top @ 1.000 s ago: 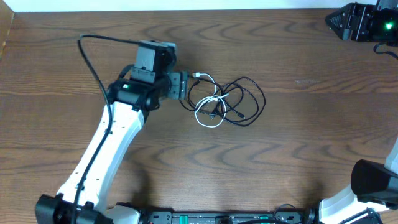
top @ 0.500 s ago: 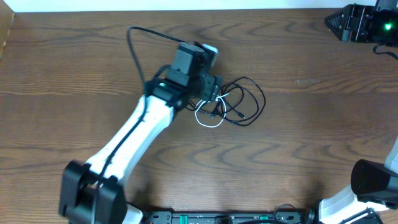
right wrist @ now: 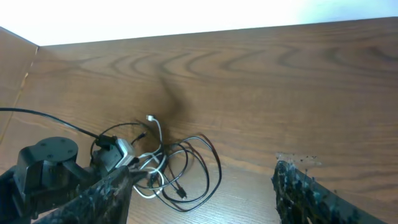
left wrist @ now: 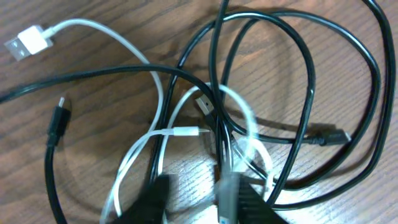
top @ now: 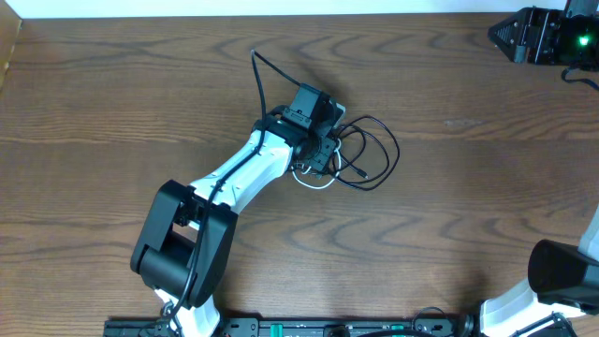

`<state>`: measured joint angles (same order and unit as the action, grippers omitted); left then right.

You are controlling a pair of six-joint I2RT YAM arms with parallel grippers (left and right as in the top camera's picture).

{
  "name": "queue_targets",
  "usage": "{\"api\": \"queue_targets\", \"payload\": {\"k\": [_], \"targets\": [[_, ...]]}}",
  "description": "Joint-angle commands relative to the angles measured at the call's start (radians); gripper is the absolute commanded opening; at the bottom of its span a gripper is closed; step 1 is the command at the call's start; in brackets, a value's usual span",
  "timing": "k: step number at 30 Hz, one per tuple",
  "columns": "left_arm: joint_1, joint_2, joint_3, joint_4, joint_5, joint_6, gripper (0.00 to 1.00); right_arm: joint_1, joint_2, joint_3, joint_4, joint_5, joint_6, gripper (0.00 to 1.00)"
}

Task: Untangle cables

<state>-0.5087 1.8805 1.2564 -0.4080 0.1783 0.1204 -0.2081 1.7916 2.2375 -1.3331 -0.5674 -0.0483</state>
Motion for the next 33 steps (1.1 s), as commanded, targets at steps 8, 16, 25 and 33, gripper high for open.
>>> {"api": "queue_targets", "payload": {"k": [8, 16, 25, 33], "targets": [[-0.001, -0.395, 0.023, 0.113, -0.003, -0.175, 0.08, 0.074, 0.039, -0.003, 0.000, 0.000, -0.013, 0.70], [0.004, -0.599, 0.023, 0.232, -0.011, -0.205, 0.07, 0.224, 0.119, -0.003, 0.068, -0.003, -0.012, 0.73], [0.101, -0.715, 0.023, 0.518, -0.010, -0.335, 0.08, 0.343, 0.268, -0.003, 0.077, -0.002, -0.061, 0.78], [0.115, -0.734, 0.023, 0.635, -0.010, -0.411, 0.07, 0.349, 0.393, -0.003, 0.082, -0.066, -0.091, 0.82]]}}
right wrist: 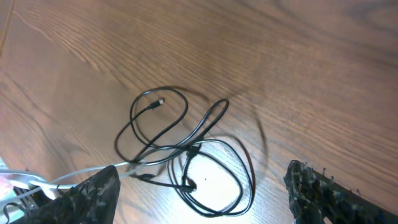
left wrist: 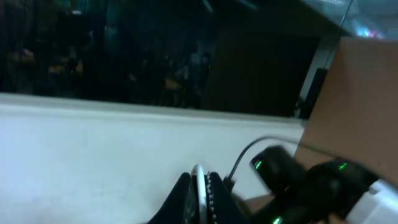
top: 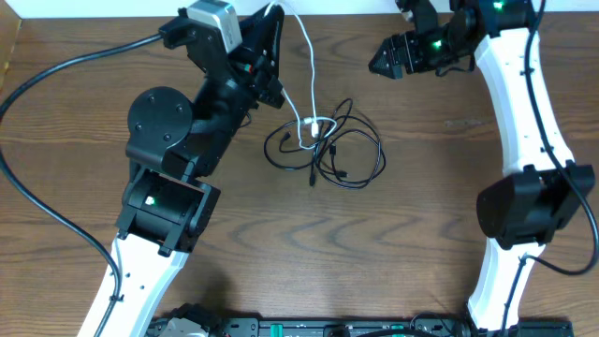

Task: Untangle cables

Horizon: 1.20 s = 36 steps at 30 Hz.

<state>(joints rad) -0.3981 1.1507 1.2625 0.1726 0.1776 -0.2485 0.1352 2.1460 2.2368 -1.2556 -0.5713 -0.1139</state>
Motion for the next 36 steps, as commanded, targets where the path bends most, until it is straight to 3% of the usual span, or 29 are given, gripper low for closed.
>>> {"api": "queue_targets", "payload": {"k": [1, 7, 11, 17, 24, 31, 36], "targets": [[0.005, -0.005, 0.016, 0.096, -0.010, -0.044, 0.07, 0.006, 0.050, -0.002, 0.006, -0.077, -0.035, 0.82], [0.015, -0.036, 0.017, 0.235, -0.055, -0.143, 0.07, 0.017, 0.061, -0.002, 0.007, -0.086, -0.093, 0.85], [0.016, -0.068, 0.017, 0.232, -0.138, -0.146, 0.07, 0.033, 0.066, -0.003, 0.007, -0.086, -0.128, 0.86], [0.016, -0.058, 0.017, 0.178, -0.144, -0.146, 0.07, 0.081, 0.108, -0.034, 0.033, -0.087, -0.145, 0.85], [0.016, -0.056, 0.018, 0.255, -0.355, -0.146, 0.07, 0.122, 0.118, -0.034, 0.031, -0.156, -0.227, 0.86], [0.016, -0.057, 0.019, 0.317, -0.507, -0.092, 0.07, 0.185, 0.171, -0.071, 0.032, -0.073, -0.224, 0.85], [0.016, -0.075, 0.020, 0.314, -0.573, -0.012, 0.07, 0.209, 0.197, -0.094, 0.005, 0.195, -0.159, 0.85]]}}
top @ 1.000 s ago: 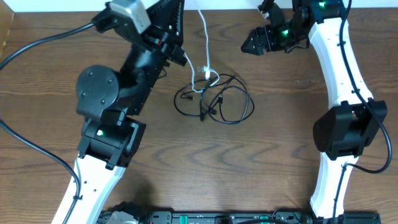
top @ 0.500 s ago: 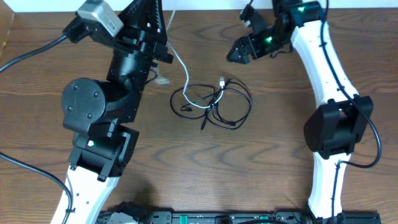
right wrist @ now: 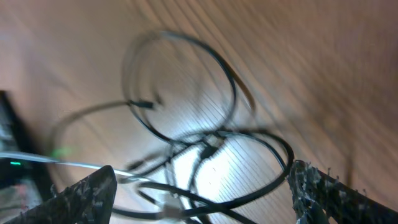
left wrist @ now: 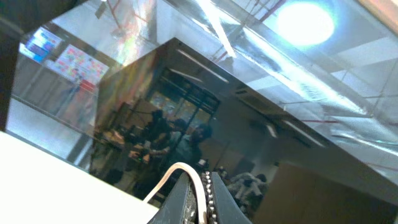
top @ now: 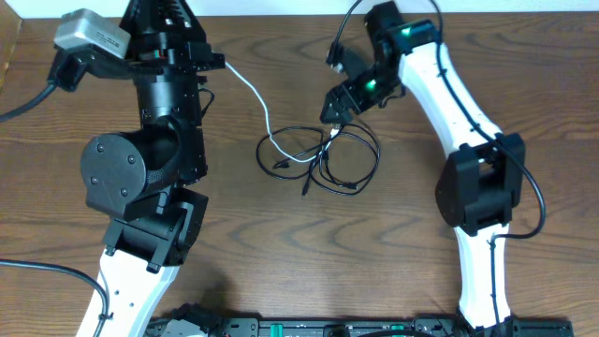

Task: Untangle cables

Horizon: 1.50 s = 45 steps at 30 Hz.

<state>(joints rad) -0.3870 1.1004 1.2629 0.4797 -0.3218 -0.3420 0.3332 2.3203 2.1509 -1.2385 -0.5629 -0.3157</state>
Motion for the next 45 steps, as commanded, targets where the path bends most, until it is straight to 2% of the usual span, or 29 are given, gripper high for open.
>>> {"api": "queue_targets", "payload": {"k": [1, 7, 13, 16, 19, 20, 21, 26, 28, 34, 35, 39, 45], "targets": [[0.005, -0.027, 0.020, 0.003, -0.080, 0.087, 0.08, 0.011, 0.029, -0.008, -0.021, 0.255, 0.068, 0.86], [0.005, -0.029, 0.020, -0.026, -0.084, 0.104, 0.07, -0.012, 0.072, -0.016, -0.106, 0.476, 0.132, 0.91], [0.005, -0.033, 0.019, -0.040, -0.084, 0.137, 0.08, -0.059, 0.121, -0.017, -0.161, 0.698, 0.315, 0.84], [0.005, -0.032, 0.019, -0.040, -0.100, 0.182, 0.07, -0.094, 0.118, -0.011, -0.161, 0.710, 0.368, 0.82], [0.013, -0.031, 0.020, 0.010, -0.193, 0.272, 0.07, -0.118, 0.118, 0.019, -0.166, 0.655, 0.362, 0.80], [0.019, -0.031, 0.020, 0.020, -0.196, 0.289, 0.07, -0.119, 0.118, 0.034, -0.171, 0.623, 0.344, 0.81], [0.026, -0.032, 0.020, 0.021, -0.195, 0.294, 0.07, -0.118, 0.114, 0.071, -0.185, 0.512, 0.275, 0.81], [0.028, -0.028, 0.019, -0.037, -0.196, 0.293, 0.07, -0.074, 0.077, 0.163, -0.193, -0.189, -0.146, 0.85], [0.028, -0.029, 0.019, -0.033, -0.196, 0.293, 0.07, -0.042, 0.073, 0.165, -0.180, -0.310, -0.209, 0.88], [0.028, -0.029, 0.019, -0.063, -0.195, 0.288, 0.07, 0.053, 0.073, 0.165, -0.159, -0.570, -0.359, 0.91], [0.028, -0.029, 0.019, -0.093, -0.195, 0.268, 0.07, 0.068, 0.073, 0.165, -0.147, -0.622, -0.382, 0.91], [0.028, -0.029, 0.019, -0.300, -0.195, 0.034, 0.08, 0.099, 0.073, 0.193, -0.063, -0.801, -0.401, 0.91], [0.028, -0.029, 0.020, -0.288, -0.195, -0.039, 0.07, 0.109, 0.073, 0.270, -0.056, -0.875, -0.428, 0.93]]}}
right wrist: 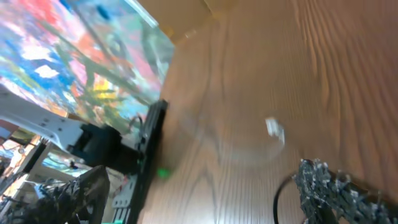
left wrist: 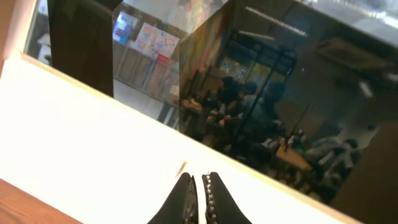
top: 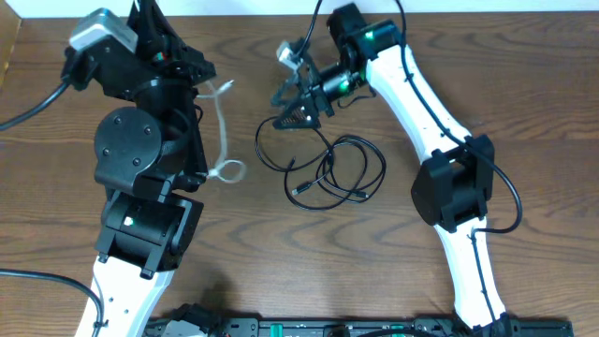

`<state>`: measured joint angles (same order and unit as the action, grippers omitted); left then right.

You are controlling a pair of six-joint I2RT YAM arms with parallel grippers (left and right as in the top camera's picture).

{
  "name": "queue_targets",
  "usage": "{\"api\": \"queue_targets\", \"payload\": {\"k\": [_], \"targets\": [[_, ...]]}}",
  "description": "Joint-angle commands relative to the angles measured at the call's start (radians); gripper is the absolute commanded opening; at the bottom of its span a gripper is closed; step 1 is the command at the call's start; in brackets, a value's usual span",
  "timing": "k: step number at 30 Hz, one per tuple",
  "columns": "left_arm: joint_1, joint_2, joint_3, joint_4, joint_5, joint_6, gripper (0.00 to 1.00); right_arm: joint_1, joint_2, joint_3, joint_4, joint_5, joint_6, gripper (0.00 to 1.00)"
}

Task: Untangle cables

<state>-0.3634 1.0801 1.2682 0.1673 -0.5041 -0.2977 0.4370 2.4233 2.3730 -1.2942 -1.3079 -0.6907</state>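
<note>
A white cable (top: 221,126) hangs from my raised left gripper (top: 202,91) and ends in a small loop (top: 227,171) left of the black cables. In the left wrist view the left gripper (left wrist: 199,178) points out into the room with its jaws almost together. The black cables (top: 329,170) lie in loose loops on the wooden table (top: 524,140), apart from the white one. My right gripper (top: 291,101) hovers wide open above their upper left edge. In the right wrist view its fingers (right wrist: 328,191) stand far apart, with a black strand (right wrist: 283,194) beside one.
My left arm's big joints (top: 136,150) tower over the left side of the table. A black supply cable (top: 28,75) trails off to the left. The right arm (top: 426,103) spans the back right. A white wall edge (top: 524,7) borders the far side.
The white cable, then stretched from my left gripper into the black tangle, now hangs free to the left of it. My right gripper has moved left and the black loops have shifted slightly.
My left gripper was first low on the tangle with the right arm away. Then it held the white cable high while my right gripper came over the table. Then the right gripper stood at the black loops, and now the white cable is out of them.
</note>
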Motion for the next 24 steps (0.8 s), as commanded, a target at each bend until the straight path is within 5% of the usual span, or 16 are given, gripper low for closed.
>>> {"api": "queue_targets", "payload": {"k": [1, 17, 24], "targets": [[0.004, -0.009, 0.014, 0.034, -0.012, -0.083, 0.07, 0.010, -0.030, 0.058, 0.000, -0.154, -0.067, 0.93], [0.004, 0.005, 0.014, -0.006, 0.136, -0.203, 0.07, 0.124, -0.030, 0.148, 0.104, -0.254, -0.018, 0.86], [0.004, 0.021, 0.014, -0.008, 0.248, -0.373, 0.08, 0.143, -0.030, 0.148, 0.220, -0.254, 0.046, 0.80]]}}
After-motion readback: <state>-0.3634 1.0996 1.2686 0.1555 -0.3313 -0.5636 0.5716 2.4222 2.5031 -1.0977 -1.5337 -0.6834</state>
